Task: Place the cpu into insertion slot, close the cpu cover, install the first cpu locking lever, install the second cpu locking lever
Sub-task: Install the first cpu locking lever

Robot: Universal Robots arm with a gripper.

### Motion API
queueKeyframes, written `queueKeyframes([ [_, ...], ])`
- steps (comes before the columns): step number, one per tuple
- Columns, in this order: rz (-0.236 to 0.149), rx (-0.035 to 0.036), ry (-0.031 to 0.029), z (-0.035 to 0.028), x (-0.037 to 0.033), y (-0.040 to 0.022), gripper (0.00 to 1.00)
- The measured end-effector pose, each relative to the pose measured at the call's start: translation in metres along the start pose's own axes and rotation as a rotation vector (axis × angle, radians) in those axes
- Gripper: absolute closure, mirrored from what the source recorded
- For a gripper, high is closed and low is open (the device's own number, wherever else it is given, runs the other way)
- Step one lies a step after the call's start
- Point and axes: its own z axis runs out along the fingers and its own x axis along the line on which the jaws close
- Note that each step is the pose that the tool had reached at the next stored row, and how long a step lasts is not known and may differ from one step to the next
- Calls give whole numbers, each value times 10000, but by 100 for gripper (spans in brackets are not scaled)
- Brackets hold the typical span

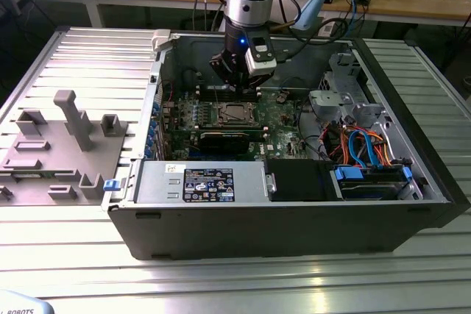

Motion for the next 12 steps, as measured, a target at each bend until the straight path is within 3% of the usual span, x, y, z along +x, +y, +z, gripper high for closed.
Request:
queueKeyframes([
  [12, -168, 0, -7, 0, 0, 0, 89],
])
